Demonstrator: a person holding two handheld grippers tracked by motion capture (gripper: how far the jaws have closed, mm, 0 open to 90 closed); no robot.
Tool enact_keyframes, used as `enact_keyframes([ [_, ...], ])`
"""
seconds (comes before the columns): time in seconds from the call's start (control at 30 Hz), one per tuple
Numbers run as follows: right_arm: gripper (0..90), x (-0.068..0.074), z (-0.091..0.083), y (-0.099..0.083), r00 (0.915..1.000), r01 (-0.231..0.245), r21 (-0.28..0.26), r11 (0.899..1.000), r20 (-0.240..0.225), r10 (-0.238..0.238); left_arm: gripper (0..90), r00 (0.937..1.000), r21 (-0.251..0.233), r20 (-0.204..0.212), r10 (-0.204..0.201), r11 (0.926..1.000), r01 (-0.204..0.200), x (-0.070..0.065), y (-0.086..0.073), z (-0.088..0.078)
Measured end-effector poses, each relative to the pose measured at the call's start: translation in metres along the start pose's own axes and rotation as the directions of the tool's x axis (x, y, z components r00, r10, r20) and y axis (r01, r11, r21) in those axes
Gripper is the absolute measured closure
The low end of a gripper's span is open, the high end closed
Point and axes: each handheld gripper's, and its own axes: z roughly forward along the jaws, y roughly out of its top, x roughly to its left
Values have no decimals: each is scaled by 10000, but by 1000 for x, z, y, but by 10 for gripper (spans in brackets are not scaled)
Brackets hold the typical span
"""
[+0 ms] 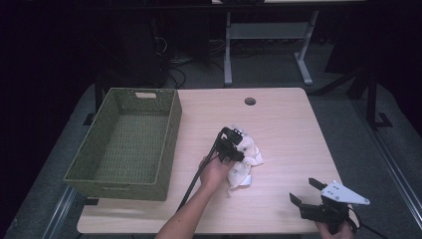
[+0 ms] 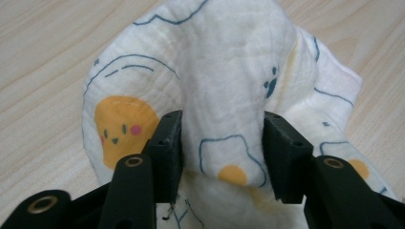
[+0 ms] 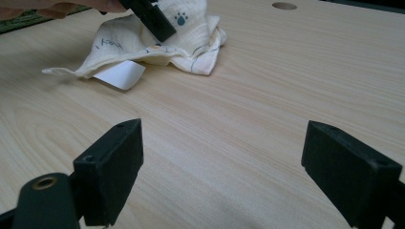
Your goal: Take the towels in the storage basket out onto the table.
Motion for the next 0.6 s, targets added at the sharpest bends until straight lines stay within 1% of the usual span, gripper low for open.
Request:
enact_keyframes([
  [0.07,137,0,0,0,10000,39,-1,10000,-19,-39,499,10000,-55,-20,8,10000,-8,-1,0,0],
  [0.1,137,0,-1,1,10000,60,-82,9999,9,-59,486,10000,-27,-13,-6,10000,6,-1,0,0],
  [0.27,137,1,-1,1,10000,72,-46,10000,6,-72,460,10000,-217,-35,-20,9998,19,0,0,-5],
  [0.33,136,0,0,1,9999,113,-22,9999,7,-113,424,9999,-328,37,-122,9994,123,2,-1,-7],
  [0.37,136,0,1,1,9999,104,-5,9999,4,-104,406,9996,-397,119,-241,9989,246,2,-1,-8],
  [0.43,136,0,1,1,9999,122,32,9999,-1,-122,390,9992,-579,192,-350,9977,360,3,-3,-12],
  [0.5,136,0,1,1,9999,147,20,9999,8,-147,383,9994,-630,179,-311,9975,321,4,-3,-13],
  [0.53,136,1,1,1,9999,117,26,9999,38,-117,370,9992,-774,244,-327,9964,345,4,-5,-16],
  [0.6,136,1,2,1,9999,132,35,9999,38,-132,363,9991,-808,272,-318,9962,339,5,-6,-18],
])
